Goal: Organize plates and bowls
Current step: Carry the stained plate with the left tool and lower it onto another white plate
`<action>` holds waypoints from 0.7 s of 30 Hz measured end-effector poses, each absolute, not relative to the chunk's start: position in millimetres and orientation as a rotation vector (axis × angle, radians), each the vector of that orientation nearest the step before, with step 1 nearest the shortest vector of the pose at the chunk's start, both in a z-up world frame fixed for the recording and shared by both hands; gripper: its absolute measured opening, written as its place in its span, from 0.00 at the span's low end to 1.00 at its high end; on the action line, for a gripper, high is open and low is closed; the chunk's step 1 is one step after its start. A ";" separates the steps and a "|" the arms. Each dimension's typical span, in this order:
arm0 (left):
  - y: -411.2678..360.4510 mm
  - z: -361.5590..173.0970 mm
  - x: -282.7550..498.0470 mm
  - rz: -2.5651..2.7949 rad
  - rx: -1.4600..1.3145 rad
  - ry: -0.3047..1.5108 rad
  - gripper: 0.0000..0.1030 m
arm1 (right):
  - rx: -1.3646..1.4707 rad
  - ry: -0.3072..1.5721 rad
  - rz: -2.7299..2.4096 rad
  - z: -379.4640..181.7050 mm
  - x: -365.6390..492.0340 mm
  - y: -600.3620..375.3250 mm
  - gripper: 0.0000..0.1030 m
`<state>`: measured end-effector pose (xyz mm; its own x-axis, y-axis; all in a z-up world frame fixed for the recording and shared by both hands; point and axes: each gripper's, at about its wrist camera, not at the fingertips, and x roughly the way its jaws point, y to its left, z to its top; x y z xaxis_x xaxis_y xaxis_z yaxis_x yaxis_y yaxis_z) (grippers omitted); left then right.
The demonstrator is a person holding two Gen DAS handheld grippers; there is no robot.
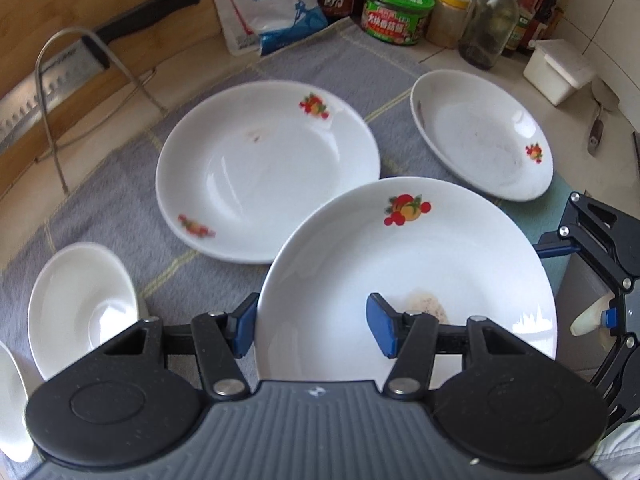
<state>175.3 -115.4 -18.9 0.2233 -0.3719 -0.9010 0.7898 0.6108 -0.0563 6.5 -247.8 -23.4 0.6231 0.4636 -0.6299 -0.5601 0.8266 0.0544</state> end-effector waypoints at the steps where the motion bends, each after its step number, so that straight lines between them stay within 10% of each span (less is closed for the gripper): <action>1: -120.4 -17.0 176.6 -0.846 0.470 1.063 0.54 | -0.153 0.678 0.587 -22.4 7.4 -251.7 0.99; 21: -232.6 -7.4 193.2 -0.980 0.578 0.999 0.55 | -0.118 0.692 0.417 -15.1 12.1 -332.8 0.99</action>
